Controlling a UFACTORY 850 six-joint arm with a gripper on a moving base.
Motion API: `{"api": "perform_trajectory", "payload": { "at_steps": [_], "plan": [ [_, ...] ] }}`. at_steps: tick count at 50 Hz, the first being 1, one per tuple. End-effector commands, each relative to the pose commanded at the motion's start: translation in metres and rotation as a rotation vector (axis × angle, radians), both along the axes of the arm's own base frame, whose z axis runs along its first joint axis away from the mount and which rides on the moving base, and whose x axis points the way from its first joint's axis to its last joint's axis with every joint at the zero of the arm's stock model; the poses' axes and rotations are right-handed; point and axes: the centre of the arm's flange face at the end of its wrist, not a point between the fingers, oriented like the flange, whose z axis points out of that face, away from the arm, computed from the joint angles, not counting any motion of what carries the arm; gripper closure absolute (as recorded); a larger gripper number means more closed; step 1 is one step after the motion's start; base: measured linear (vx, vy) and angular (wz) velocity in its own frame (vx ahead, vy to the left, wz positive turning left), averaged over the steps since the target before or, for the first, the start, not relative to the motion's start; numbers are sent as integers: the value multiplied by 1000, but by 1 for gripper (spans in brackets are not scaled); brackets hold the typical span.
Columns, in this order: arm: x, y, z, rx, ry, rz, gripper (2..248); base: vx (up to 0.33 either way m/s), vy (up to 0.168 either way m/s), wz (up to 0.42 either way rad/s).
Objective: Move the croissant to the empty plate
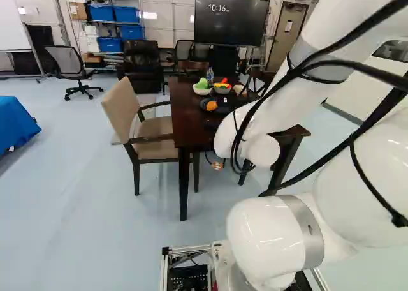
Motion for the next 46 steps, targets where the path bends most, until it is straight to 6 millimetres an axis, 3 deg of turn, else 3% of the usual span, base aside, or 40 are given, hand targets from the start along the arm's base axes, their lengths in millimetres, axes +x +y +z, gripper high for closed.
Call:
{"api": "perform_trajectory", "payload": {
  "at_steps": [19,46],
  "plan": [
    [-11,0,-5,-15,-21,4,3,0,0,0],
    [-12,0,-5,-16,-23,5,3,0,0,0]
  ]
}}
